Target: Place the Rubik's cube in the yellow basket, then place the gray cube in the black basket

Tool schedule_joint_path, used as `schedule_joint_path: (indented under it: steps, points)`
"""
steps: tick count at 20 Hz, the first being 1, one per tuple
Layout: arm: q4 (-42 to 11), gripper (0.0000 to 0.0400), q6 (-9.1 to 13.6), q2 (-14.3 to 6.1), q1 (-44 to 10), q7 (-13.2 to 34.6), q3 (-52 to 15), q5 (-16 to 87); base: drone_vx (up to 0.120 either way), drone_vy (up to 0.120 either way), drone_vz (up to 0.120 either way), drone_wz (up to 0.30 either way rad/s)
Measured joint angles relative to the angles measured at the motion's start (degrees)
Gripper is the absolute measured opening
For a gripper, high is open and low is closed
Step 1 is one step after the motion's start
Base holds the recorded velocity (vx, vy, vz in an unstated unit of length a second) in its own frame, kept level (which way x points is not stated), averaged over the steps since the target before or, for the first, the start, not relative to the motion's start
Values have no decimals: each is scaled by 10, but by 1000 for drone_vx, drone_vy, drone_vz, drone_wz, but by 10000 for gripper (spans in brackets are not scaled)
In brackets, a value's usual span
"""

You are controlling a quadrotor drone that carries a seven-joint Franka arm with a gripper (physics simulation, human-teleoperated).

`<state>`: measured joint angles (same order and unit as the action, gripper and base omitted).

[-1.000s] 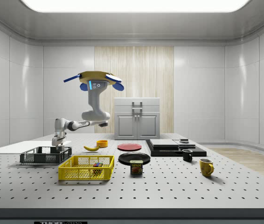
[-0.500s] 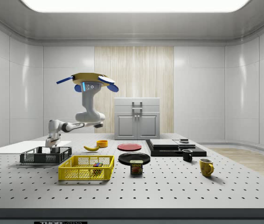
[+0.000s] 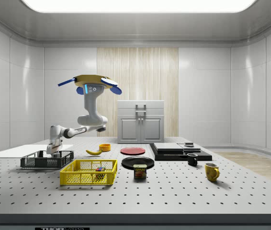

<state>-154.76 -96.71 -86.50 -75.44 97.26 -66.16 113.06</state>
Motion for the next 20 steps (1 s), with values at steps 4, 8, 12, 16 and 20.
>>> schedule_joint_path:
  steps: [4, 8, 12, 16, 20]
  points:
    - [9, 252, -8, 4, -4, -1, 20, 19, 0, 0, 0, 0]
    - [16, 310, -12, 8, -7, -1, 32, 31, 0, 0, 0, 0]
    - [11, 367, -6, 9, -3, -2, 24, 25, 0, 0, 0, 0]
    - [1, 388, 5, 8, 3, -2, 4, 7, 0, 0, 0, 0]
    - [-4, 396, 12, 8, 6, -2, -8, -4, 0, 0, 0, 0]
